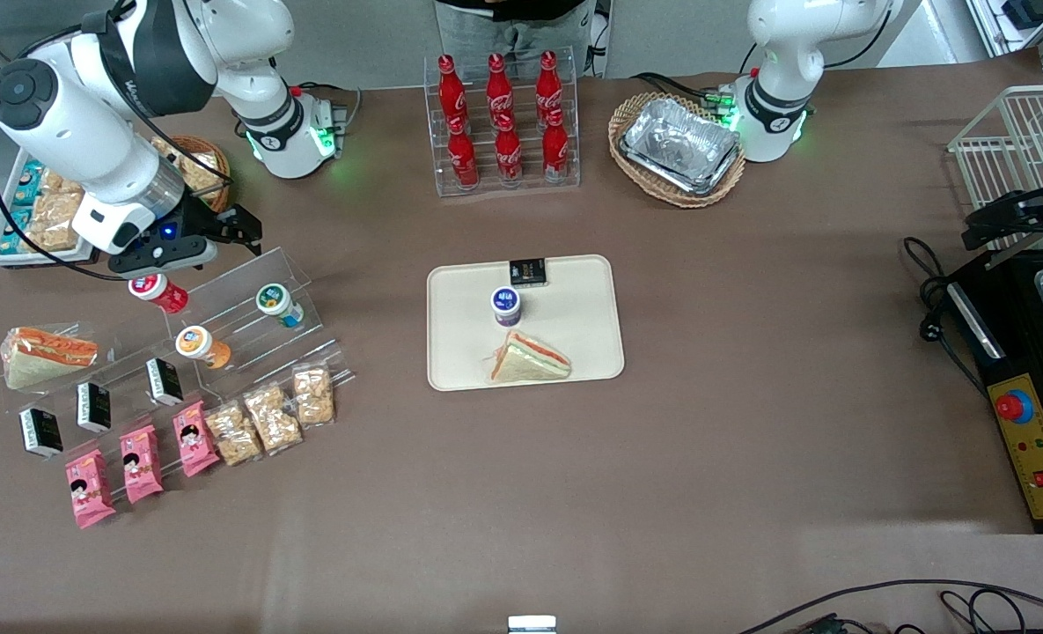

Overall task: Place green gum on tray
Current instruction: 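Lower the right gripper around the green gum jar and close it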

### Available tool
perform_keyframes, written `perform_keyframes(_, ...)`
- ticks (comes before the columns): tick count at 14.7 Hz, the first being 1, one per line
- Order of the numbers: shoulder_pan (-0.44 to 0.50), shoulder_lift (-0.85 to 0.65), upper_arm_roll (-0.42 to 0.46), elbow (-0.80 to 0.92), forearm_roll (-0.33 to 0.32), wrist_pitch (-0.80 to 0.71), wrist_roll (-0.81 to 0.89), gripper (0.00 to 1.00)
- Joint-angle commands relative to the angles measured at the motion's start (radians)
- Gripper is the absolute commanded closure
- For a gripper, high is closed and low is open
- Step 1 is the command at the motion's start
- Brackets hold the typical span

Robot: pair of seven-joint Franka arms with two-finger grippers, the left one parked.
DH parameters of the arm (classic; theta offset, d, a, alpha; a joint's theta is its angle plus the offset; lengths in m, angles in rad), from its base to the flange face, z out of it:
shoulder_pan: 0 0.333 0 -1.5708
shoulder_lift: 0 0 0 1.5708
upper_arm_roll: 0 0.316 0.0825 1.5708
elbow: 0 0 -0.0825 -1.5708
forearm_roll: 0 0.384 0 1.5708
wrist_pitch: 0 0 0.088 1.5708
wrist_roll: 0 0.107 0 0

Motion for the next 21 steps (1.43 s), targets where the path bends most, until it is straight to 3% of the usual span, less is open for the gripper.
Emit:
perform_keyframes(1, 0.007, -0.008, -0.004, -0.067, 0.006, 0.086, 0.008, 0.0)
perform_keyframes(14, 0.037, 0.202, -0.002, -0.19, 0.006, 0.396, 0.006, 0.0)
perform_keyframes(21, 0.04, 0.239, -0.002, -0.193, -0.008, 0.415, 0.003, 0.0)
